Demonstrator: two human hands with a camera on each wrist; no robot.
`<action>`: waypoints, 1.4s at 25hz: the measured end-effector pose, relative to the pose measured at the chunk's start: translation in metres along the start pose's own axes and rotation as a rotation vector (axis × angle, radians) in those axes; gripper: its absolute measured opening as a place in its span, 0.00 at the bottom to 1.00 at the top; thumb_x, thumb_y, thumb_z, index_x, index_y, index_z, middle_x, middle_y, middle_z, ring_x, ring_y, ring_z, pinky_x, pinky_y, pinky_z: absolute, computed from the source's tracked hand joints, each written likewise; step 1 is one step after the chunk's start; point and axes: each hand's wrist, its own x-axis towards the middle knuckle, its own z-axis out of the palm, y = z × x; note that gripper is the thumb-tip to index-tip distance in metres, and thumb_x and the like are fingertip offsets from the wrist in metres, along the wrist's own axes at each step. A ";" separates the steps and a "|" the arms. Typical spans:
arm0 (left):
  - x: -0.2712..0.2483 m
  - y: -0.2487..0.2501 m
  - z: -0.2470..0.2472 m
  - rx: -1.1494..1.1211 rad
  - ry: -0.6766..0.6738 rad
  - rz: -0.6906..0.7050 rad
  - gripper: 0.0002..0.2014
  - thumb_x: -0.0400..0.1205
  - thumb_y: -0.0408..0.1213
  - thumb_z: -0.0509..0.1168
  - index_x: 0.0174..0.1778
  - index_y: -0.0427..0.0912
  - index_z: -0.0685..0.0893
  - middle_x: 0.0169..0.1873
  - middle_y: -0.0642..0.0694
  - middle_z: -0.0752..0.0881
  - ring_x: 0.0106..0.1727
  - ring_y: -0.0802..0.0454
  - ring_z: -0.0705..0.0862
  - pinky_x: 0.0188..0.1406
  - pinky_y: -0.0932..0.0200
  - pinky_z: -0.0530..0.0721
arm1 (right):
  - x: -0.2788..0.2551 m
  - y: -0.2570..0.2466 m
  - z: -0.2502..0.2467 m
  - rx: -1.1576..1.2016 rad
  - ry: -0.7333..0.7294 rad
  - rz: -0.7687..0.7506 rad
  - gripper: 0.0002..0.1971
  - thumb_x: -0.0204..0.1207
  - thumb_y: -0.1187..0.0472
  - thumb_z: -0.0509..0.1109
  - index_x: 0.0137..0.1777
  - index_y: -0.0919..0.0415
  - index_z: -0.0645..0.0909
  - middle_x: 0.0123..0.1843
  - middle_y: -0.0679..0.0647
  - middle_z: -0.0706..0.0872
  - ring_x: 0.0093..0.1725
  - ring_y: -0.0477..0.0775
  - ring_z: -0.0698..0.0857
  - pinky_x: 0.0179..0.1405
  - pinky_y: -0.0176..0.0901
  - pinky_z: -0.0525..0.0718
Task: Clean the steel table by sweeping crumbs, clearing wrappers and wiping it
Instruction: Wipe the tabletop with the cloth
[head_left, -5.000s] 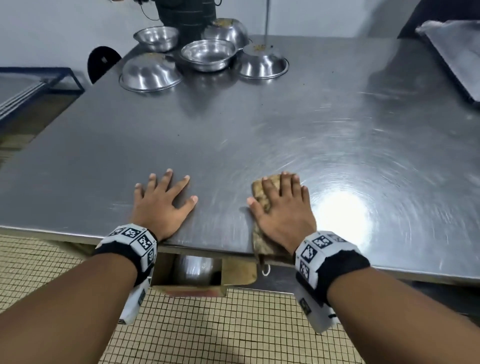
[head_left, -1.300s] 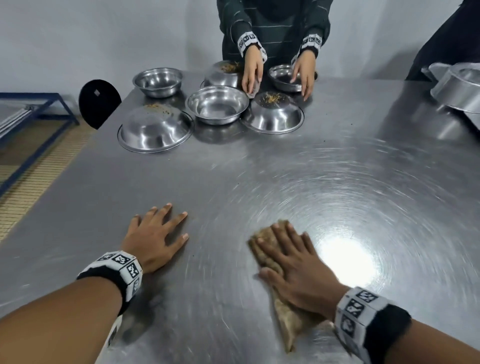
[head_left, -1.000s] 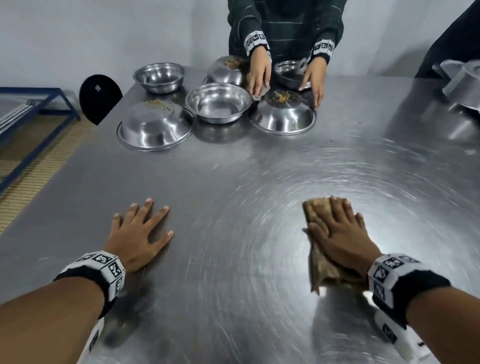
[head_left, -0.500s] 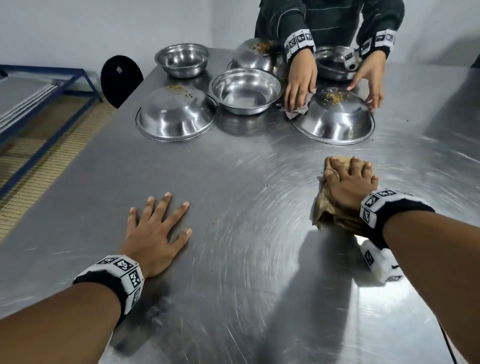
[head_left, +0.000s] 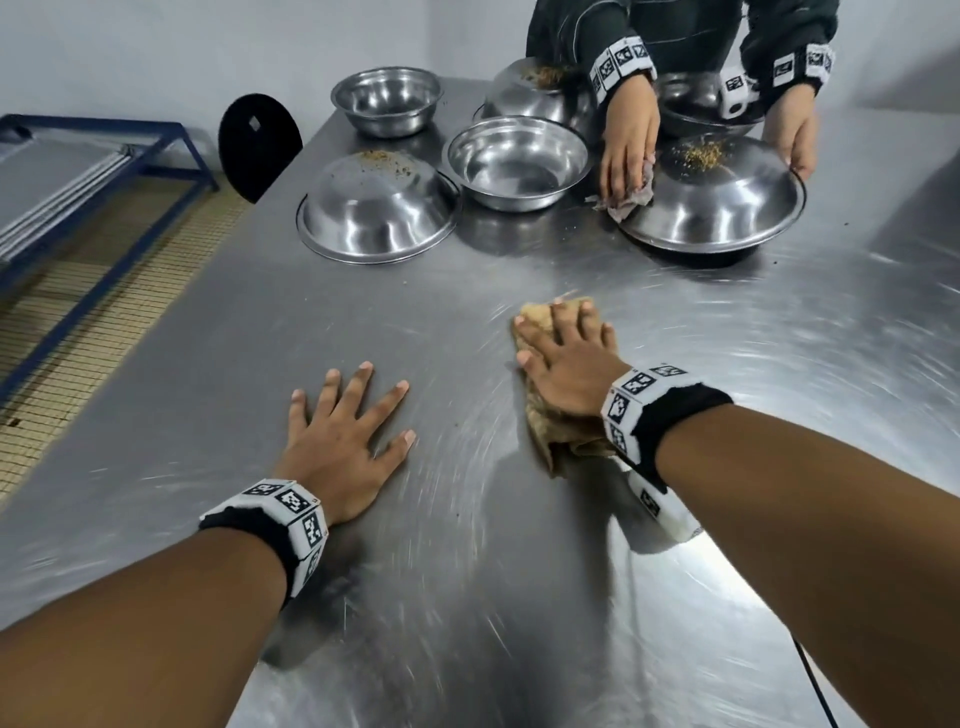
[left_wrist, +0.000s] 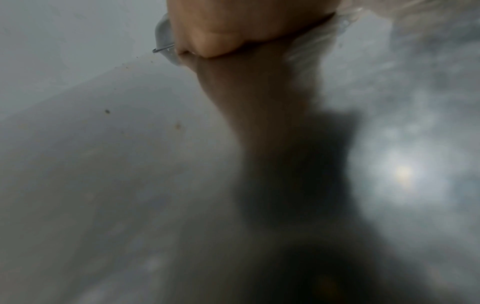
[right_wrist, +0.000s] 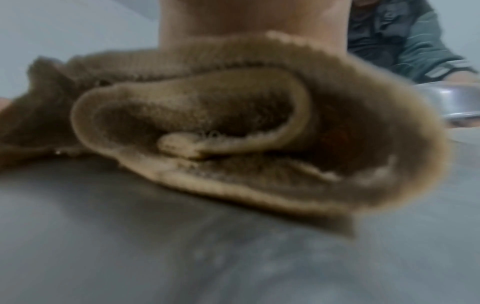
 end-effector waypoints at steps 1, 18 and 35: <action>-0.001 0.000 -0.001 -0.006 -0.006 0.006 0.37 0.75 0.70 0.31 0.83 0.69 0.45 0.86 0.52 0.44 0.86 0.42 0.43 0.82 0.33 0.41 | -0.008 -0.008 0.005 -0.023 0.001 -0.047 0.27 0.85 0.41 0.42 0.84 0.37 0.43 0.87 0.57 0.37 0.83 0.70 0.34 0.81 0.69 0.37; -0.053 -0.012 -0.012 -0.014 -0.065 0.031 0.37 0.78 0.69 0.38 0.85 0.62 0.49 0.86 0.47 0.47 0.86 0.42 0.47 0.83 0.36 0.45 | -0.123 0.006 0.043 0.021 0.051 0.043 0.29 0.82 0.36 0.42 0.83 0.35 0.46 0.87 0.50 0.40 0.85 0.61 0.37 0.82 0.63 0.40; -0.063 -0.041 0.002 -0.013 -0.045 0.025 0.40 0.72 0.71 0.26 0.83 0.67 0.42 0.86 0.53 0.41 0.86 0.46 0.41 0.83 0.37 0.39 | -0.038 -0.099 0.035 -0.013 0.011 0.023 0.27 0.85 0.43 0.41 0.84 0.39 0.43 0.87 0.56 0.38 0.83 0.70 0.36 0.80 0.69 0.39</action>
